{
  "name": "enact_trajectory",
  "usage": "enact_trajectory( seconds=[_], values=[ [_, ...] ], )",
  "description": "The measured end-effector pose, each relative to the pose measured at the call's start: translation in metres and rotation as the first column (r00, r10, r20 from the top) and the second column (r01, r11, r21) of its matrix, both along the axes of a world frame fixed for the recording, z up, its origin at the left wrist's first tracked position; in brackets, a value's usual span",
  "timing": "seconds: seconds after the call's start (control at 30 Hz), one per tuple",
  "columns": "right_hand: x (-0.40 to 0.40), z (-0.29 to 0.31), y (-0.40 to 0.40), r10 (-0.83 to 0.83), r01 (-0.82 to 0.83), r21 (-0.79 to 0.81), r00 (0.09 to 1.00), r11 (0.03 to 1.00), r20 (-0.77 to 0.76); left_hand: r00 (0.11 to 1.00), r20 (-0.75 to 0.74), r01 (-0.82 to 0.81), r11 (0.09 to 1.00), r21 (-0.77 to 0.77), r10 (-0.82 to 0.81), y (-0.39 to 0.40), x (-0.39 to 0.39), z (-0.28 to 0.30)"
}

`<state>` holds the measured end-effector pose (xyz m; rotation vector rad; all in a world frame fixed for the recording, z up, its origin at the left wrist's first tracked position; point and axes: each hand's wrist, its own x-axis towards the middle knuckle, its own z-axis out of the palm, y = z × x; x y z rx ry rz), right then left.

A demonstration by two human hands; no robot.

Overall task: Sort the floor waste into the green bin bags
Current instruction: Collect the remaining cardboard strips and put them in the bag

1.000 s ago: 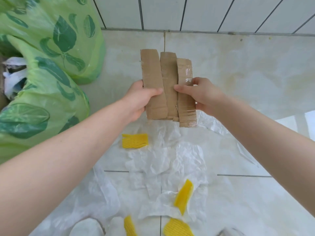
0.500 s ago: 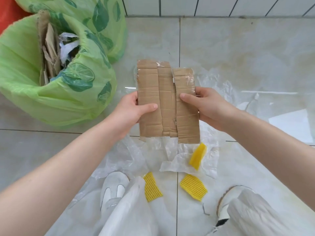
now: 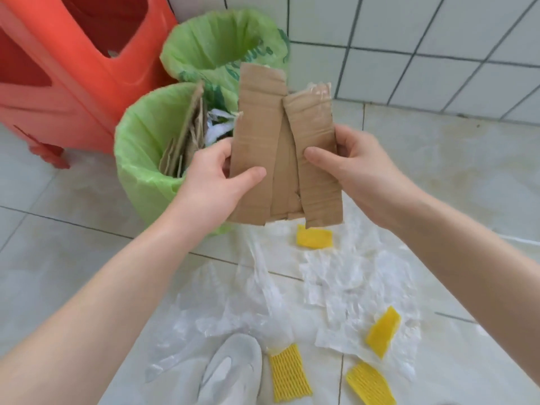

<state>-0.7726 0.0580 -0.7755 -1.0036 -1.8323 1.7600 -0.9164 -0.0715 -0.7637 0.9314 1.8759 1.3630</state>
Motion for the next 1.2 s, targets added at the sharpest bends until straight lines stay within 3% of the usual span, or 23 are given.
enact_trajectory(
  seconds=[0.17, 0.33, 0.5, 0.67, 0.83, 0.93, 1.07, 1.2],
  values=[
    [-0.060, 0.031, 0.003, -0.003, -0.001, -0.038, 0.993, 0.999, -0.120, 0.989, 0.017, -0.151, 0.982, 0.109, 0.150, -0.008, -0.041, 0.018],
    [-0.123, 0.058, 0.001, 0.050, -0.055, -0.035, 0.988, 0.998, -0.145, 0.969, 0.000, -0.239, 0.937, 0.255, 0.248, -0.018, -0.089, 0.041],
    [-0.175, 0.084, -0.004, 0.137, -0.131, 0.164, 0.990, 0.978, -0.028, 0.918, -0.061, -0.351, 0.874, 0.336, 0.392, -0.028, -0.127, 0.058],
    [-0.206, 0.082, -0.003, 0.132, -0.175, 0.290, 0.978, 0.941, 0.162, 0.882, 0.018, -0.452, 0.833, 0.320, 0.471, -0.034, -0.137, 0.045],
    [-0.226, 0.084, -0.010, 0.128, -0.157, 0.340, 0.986, 0.927, 0.108, 0.840, 0.081, -0.533, 0.786, 0.314, 0.537, -0.037, -0.146, 0.038],
    [-0.233, 0.086, -0.013, 0.155, -0.164, 0.279, 0.986, 0.946, 0.055, 0.824, 0.087, -0.558, 0.774, 0.299, 0.560, -0.036, -0.147, 0.035],
    [-0.239, 0.083, -0.015, 0.133, -0.133, 0.005, 0.989, 0.991, -0.066, 0.820, -0.004, -0.548, 0.786, 0.285, 0.573, -0.035, -0.142, 0.028],
    [-0.244, 0.087, -0.018, 0.103, -0.108, -0.077, 0.992, 0.991, -0.067, 0.812, -0.076, -0.530, 0.785, 0.320, 0.579, -0.034, -0.139, 0.029]
  ],
)
